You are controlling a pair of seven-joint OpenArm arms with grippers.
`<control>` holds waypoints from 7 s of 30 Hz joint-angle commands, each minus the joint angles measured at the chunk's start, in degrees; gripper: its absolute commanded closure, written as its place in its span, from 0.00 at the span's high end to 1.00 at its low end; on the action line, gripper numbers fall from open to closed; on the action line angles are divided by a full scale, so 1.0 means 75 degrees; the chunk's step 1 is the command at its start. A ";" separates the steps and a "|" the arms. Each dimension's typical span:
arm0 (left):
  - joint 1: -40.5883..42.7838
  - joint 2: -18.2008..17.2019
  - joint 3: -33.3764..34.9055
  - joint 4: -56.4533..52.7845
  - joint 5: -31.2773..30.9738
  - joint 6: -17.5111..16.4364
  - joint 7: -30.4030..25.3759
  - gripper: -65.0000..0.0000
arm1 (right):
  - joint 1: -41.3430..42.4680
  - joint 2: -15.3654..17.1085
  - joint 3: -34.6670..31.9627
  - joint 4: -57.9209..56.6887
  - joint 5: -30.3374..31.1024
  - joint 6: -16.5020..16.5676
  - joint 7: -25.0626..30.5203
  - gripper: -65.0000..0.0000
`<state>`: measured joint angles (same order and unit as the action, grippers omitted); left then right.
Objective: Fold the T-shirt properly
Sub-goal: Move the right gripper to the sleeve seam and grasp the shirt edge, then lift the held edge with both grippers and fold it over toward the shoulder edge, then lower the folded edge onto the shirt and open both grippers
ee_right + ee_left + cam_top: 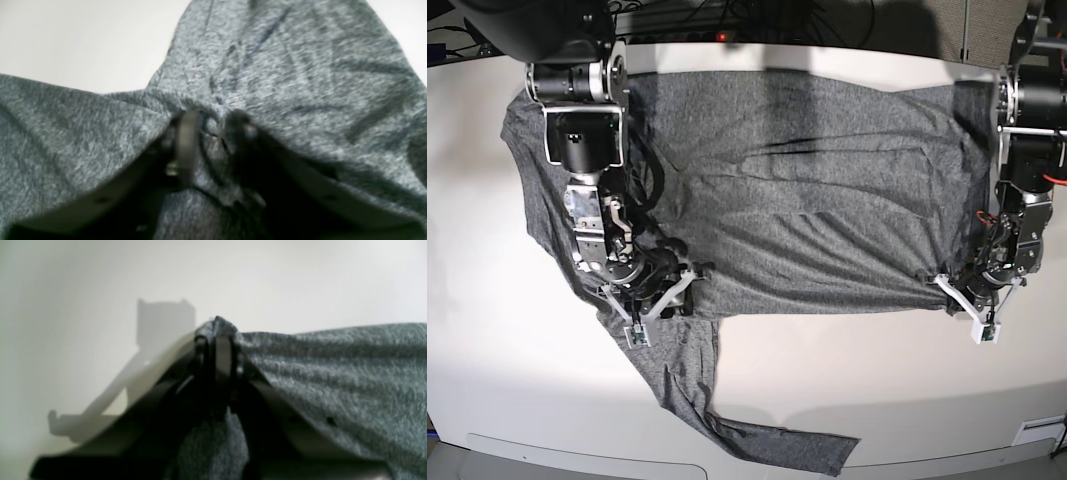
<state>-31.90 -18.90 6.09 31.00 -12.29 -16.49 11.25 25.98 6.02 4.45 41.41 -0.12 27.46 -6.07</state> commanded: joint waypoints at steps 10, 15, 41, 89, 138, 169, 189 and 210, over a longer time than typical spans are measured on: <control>-0.0213 -0.0090 -0.0020 0.0073 -0.0026 0.0050 -0.0085 0.03 | 0.0216 0.0536 0.0009 0.1483 0.0052 0.0017 -0.1023 0.60; -0.0213 -0.0087 -0.0020 0.0073 -0.0026 0.0050 -0.0085 0.03 | 0.0195 0.1154 0.0519 0.1973 0.0801 0.0017 -0.1542 0.60; -0.0213 -0.0087 -0.0020 0.0076 -0.0029 0.0047 -0.0032 0.03 | 0.0603 0.1352 0.0758 0.0358 0.0181 -0.0128 -0.0676 0.58; -0.0562 -0.0530 -0.0020 0.1894 -0.0440 0.0050 0.2162 0.00 | -0.0102 0.1649 0.0755 0.2553 0.0997 0.1163 -0.1865 0.00; 0.3005 -0.2588 -0.0023 0.7064 -0.1029 0.0370 0.4371 0.00 | -0.4380 0.1862 0.1856 0.7131 0.1652 0.1169 -0.2716 0.00; 0.4491 -0.2818 -0.0023 0.8370 -0.0364 0.1005 0.5193 0.00 | -0.5266 0.1839 0.1856 0.7128 0.1652 0.1166 -0.2754 0.00; 0.5208 -0.2815 -0.0023 0.8378 0.0122 0.1003 0.5356 0.00 | -0.5394 0.1798 0.1856 0.7128 0.1652 0.1163 -0.3069 0.00; 0.5205 -0.2821 -0.0023 0.8381 0.0134 0.1005 0.5590 0.30 | -0.5520 0.1801 0.1856 0.7128 0.1696 0.1163 -0.3147 0.22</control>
<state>7.77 -38.89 6.48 93.01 -11.77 -9.39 53.21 -15.75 18.72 17.98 93.80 12.16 36.27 -30.94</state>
